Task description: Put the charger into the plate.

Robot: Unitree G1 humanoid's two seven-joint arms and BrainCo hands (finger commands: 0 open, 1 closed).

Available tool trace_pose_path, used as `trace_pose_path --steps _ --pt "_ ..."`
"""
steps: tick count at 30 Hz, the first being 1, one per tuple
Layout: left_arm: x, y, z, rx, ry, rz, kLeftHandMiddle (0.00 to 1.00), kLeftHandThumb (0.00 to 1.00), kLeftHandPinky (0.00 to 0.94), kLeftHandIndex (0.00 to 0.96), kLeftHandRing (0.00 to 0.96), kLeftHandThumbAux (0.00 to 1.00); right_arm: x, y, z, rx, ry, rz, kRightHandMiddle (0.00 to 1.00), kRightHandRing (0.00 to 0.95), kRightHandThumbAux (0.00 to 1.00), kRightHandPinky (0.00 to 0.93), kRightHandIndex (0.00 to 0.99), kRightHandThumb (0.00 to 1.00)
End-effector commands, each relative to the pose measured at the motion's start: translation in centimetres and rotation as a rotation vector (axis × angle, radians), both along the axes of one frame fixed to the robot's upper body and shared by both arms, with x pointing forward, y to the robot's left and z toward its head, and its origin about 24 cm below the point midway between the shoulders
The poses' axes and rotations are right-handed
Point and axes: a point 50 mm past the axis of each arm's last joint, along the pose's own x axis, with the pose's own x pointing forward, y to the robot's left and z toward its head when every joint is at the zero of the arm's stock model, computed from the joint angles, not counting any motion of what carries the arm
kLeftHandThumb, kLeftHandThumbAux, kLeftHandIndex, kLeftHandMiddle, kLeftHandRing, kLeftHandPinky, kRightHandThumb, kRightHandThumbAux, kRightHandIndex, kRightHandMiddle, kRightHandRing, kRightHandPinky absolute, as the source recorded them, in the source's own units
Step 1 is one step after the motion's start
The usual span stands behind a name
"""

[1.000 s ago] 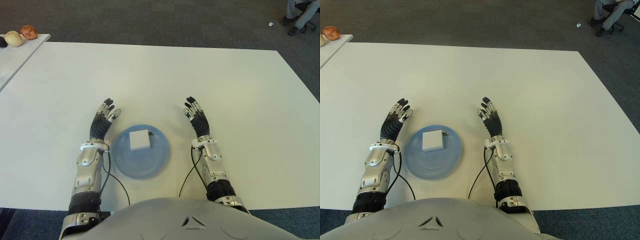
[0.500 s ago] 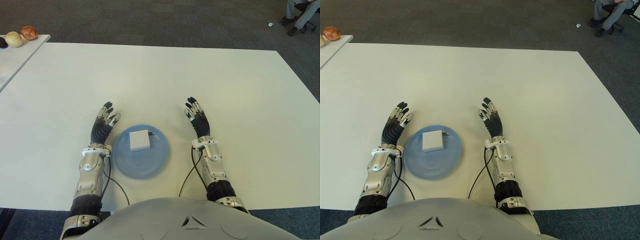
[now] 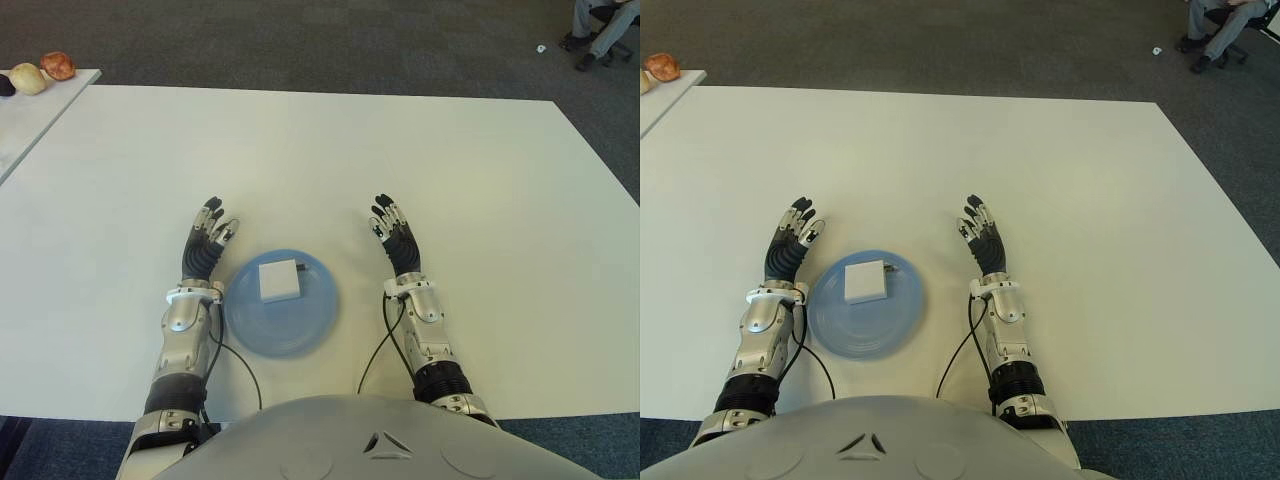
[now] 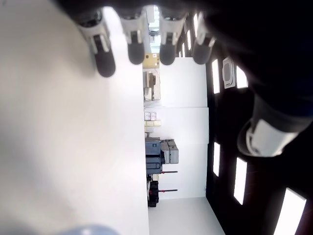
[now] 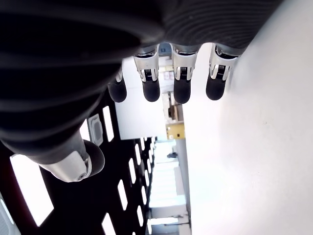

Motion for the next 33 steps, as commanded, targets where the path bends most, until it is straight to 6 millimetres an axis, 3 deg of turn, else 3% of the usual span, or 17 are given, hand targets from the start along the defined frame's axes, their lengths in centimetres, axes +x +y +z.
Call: trace_pose_path --steps 1,33 --pt "-1.35 -0.08 -2.09 -0.034 0.105 0.008 0.0 0.0 0.0 0.0 0.0 0.559 -0.96 0.22 -1.33 0.029 0.075 -0.01 0.089 0.071 0.593 0.088 0.055 0.0" --pt "-0.83 0.06 -2.97 -0.131 0.118 0.015 0.003 0.0 0.0 0.009 0.0 0.545 -1.14 0.05 -1.3 0.031 0.078 0.0 0.119 0.099 0.592 0.108 0.068 0.0"
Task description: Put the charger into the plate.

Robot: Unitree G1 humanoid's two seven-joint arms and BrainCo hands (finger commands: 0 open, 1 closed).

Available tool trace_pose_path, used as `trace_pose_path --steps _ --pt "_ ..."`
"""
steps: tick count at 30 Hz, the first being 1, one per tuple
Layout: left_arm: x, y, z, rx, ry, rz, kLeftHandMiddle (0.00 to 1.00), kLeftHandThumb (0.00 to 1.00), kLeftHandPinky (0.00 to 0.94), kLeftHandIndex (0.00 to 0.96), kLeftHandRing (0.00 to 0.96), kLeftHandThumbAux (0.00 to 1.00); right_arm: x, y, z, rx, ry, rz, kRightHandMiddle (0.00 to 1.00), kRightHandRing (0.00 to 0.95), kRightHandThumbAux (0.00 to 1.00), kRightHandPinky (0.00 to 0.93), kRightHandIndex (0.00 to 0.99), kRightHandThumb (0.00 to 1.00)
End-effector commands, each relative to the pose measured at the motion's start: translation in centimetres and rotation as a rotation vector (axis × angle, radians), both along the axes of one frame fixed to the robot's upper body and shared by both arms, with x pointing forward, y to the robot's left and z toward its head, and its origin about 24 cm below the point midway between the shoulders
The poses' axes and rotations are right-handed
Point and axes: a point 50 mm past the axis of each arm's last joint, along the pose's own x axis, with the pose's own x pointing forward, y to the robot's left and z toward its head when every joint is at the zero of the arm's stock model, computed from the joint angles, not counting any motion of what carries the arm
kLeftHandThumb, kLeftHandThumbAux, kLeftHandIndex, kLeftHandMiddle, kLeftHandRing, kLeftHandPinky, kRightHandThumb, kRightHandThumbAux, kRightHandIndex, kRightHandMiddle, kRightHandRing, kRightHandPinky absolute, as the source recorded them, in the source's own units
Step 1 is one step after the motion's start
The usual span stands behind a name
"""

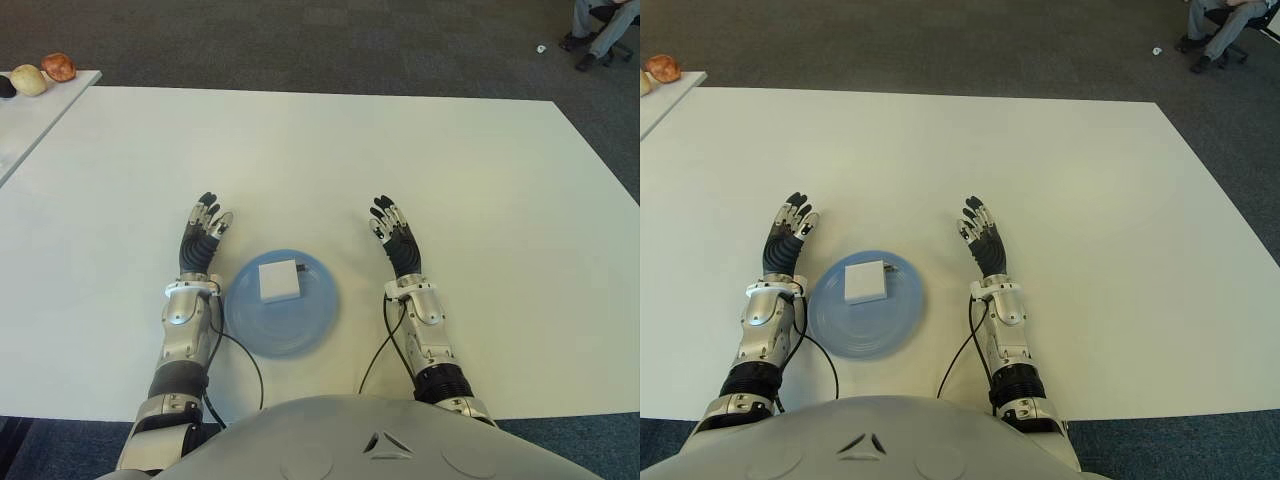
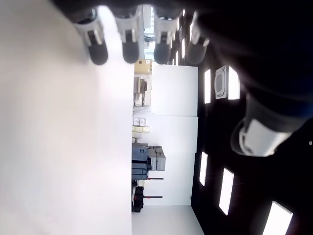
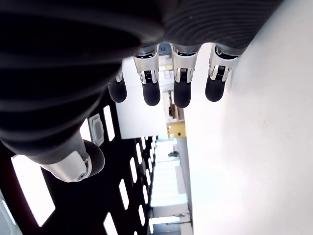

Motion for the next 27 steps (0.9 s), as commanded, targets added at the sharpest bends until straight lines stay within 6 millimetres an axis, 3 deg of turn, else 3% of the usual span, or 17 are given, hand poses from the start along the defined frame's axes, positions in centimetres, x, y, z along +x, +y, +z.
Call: trace_pose_path --steps 1,27 --pt "-1.78 -0.15 -2.57 -0.056 0.144 -0.007 0.004 0.0 0.0 0.009 0.0 0.545 -0.87 0.13 -1.3 0.024 0.078 -0.004 0.12 0.099 0.592 0.108 0.068 0.0" --pt "-1.68 -0.25 -2.94 -0.071 0.184 -0.045 0.025 0.0 0.012 0.009 0.0 0.55 -0.9 0.03 -1.28 0.015 0.085 -0.011 0.097 0.078 0.565 0.087 0.063 0.0"
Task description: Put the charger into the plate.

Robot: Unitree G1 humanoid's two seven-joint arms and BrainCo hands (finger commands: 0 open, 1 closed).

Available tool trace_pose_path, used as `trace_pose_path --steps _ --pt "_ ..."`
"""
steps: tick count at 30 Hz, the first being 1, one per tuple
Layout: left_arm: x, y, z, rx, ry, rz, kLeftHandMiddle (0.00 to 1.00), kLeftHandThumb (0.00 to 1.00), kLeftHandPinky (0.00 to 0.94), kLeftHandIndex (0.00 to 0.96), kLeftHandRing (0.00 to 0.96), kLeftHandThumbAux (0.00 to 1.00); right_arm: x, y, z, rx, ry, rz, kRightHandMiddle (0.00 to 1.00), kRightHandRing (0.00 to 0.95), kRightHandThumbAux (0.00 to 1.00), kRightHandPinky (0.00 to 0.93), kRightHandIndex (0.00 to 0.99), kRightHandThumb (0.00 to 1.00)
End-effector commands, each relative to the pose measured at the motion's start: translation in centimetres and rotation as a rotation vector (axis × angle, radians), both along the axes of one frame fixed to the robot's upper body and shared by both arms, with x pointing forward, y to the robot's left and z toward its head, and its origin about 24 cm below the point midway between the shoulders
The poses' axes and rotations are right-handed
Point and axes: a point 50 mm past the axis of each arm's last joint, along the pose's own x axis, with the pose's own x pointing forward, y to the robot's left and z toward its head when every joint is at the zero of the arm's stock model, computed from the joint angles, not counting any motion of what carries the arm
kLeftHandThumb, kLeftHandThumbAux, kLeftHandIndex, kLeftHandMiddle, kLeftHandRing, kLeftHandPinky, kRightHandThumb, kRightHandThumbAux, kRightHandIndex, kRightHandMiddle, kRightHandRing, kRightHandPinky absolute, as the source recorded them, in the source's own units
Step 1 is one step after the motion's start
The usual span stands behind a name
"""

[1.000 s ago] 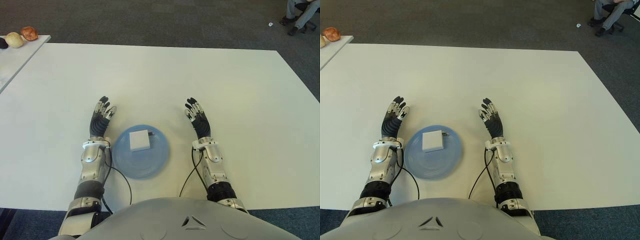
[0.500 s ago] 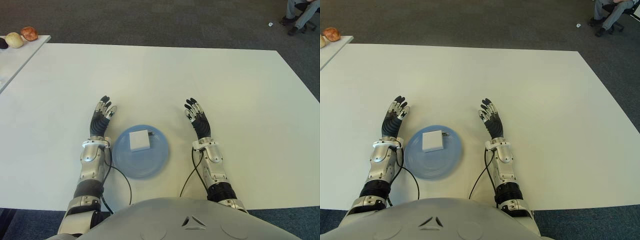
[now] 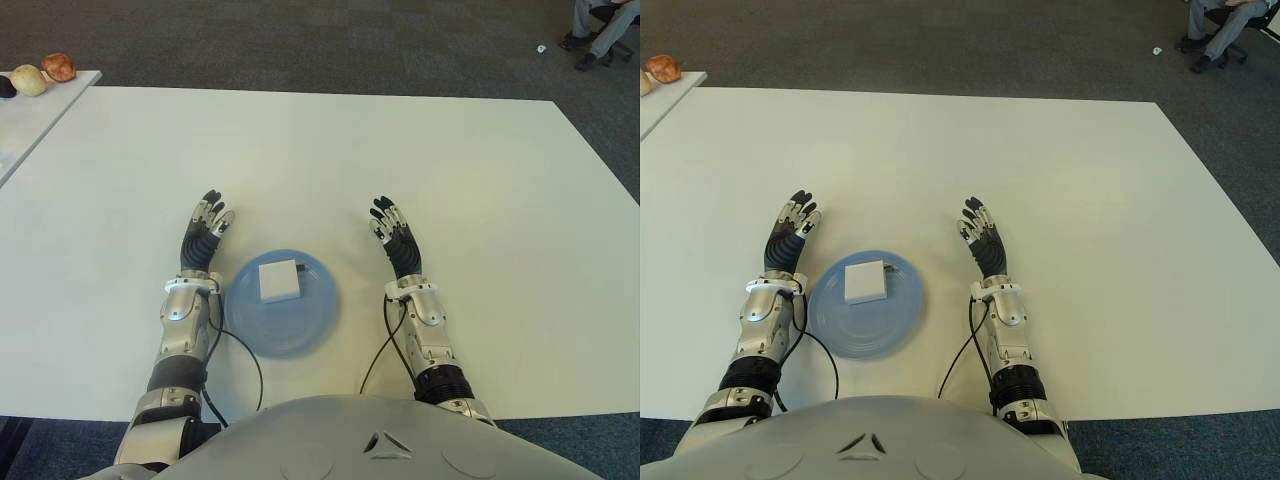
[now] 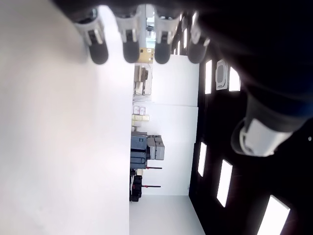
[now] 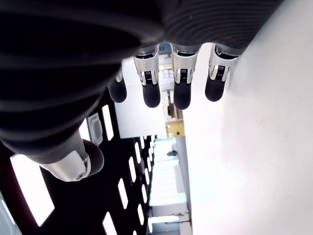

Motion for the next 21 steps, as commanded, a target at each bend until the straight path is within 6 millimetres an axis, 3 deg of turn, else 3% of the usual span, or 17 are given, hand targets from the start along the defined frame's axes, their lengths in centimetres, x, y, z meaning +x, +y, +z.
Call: trace_pose_path --steps 1,21 --pt "-2.18 -0.38 -2.83 -0.045 0.18 -0.005 0.025 0.0 0.012 0.008 0.0 0.55 -0.82 0.06 -1.28 0.015 0.079 -0.013 0.095 0.075 0.563 0.084 0.062 0.0" --pt "-2.34 -0.71 -2.75 -0.026 0.242 -0.029 0.022 0.0 0.008 0.0 0.0 0.536 -0.8 0.18 -1.45 0.018 0.15 -0.013 0.047 0.027 0.526 0.041 0.035 0.0"
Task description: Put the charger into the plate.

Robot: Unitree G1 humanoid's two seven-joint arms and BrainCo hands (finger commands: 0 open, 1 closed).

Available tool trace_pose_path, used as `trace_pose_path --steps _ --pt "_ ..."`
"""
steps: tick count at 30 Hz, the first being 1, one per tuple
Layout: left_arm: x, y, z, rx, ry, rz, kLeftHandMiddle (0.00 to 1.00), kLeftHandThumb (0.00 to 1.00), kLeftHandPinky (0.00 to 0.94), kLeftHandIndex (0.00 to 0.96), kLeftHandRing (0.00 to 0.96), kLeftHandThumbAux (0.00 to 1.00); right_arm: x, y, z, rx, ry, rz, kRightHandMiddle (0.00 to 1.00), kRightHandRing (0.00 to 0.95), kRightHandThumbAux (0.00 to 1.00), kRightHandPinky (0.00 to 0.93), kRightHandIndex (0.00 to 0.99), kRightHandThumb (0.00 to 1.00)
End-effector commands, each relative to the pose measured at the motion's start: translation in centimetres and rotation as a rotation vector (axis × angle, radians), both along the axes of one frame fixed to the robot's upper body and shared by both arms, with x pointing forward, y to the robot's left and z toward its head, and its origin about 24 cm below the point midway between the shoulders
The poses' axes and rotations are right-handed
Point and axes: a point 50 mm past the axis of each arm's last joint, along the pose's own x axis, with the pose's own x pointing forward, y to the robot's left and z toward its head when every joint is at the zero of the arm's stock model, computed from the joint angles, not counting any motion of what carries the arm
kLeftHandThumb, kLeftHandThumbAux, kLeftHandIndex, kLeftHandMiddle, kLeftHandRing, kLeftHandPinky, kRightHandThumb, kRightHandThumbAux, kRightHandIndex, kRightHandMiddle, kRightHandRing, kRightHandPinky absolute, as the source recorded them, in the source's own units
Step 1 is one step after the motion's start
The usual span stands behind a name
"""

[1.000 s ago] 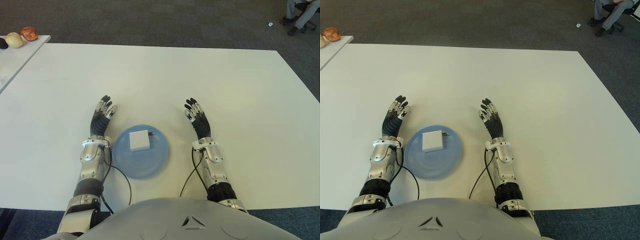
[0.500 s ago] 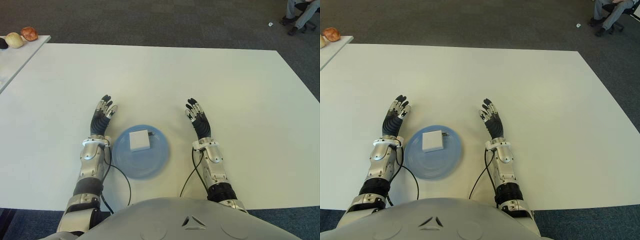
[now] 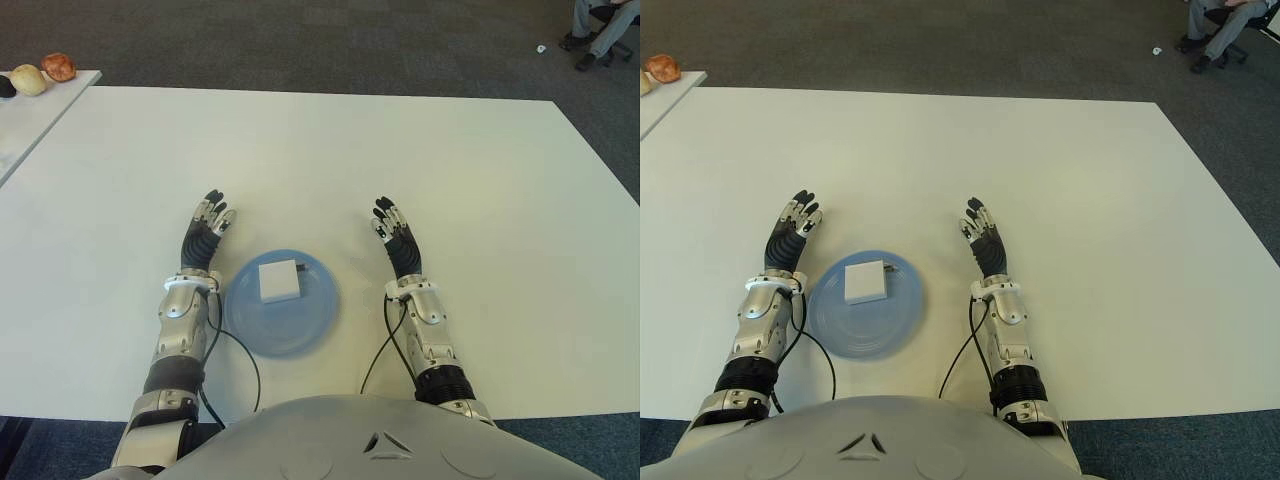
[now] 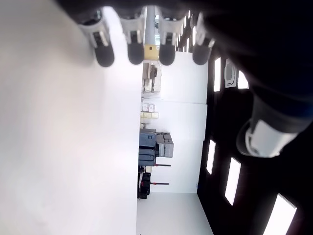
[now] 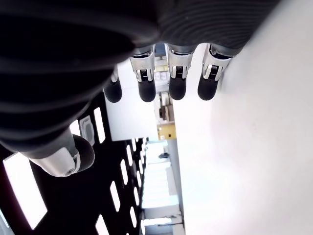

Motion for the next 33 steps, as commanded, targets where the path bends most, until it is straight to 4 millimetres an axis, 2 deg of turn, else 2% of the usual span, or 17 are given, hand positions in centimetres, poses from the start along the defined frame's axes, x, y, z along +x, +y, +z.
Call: trace_pose_path --steps 1,33 --pt "-2.42 -0.58 -2.99 -0.026 0.196 -0.003 0.022 0.0 0.008 0.0 0.0 0.535 -0.89 0.2 -1.35 0.017 0.096 -0.01 0.047 0.027 0.526 0.04 0.035 0.0" --pt "-2.65 -0.81 -2.79 -0.028 0.188 0.001 0.034 0.0 0.022 0.0 0.012 0.544 -0.8 0.4 -1.41 0.005 0.124 -0.015 0.033 0.012 0.495 0.031 0.03 0.0"
